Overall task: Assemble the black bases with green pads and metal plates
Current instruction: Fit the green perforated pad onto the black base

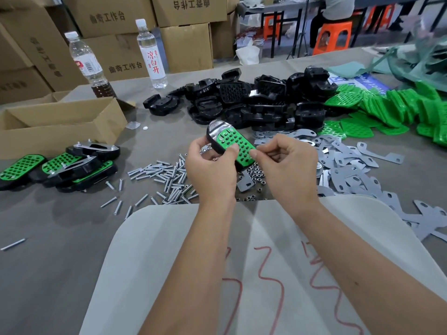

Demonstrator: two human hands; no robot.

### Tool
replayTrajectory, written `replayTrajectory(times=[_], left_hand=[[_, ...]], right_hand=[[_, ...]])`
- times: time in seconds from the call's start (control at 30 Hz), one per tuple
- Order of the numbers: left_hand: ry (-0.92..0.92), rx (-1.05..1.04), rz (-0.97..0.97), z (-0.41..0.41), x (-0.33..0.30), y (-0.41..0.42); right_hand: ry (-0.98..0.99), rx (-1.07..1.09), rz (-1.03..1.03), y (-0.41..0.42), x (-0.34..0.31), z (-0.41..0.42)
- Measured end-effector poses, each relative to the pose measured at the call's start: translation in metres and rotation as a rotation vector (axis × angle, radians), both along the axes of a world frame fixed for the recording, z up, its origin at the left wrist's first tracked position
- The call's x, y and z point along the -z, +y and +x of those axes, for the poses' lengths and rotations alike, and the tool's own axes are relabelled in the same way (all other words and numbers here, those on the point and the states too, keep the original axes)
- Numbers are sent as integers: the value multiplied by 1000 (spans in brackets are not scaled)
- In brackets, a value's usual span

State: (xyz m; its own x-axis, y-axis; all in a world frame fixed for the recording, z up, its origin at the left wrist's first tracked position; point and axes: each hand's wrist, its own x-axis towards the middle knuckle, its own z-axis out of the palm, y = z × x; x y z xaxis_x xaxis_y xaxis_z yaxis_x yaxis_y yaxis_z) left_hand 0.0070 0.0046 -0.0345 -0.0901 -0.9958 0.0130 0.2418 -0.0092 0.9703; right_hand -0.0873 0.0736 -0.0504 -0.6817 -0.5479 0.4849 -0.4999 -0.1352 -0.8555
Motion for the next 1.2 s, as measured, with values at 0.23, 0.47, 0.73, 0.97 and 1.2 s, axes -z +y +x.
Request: replayTrajectory(times=[0.23,0.47,0.73,0.97,1.2], left_hand=[[52,-17,-7,0,-3,-2],[99,46,-50,0,-6,-2],[56,60,-32,1,-4,-1],[20,46,-33,-1,-2,2],[21,39,-24,-1,0,3]], right_hand=[[-367,-205,-101,3,-13,-3],[-824,-526,122,7,-23,-10],[-862,-637,108,12,-27,-16],[-957,-593,109,11,-25,-19],[-930,-642,103,12,-24,-24]])
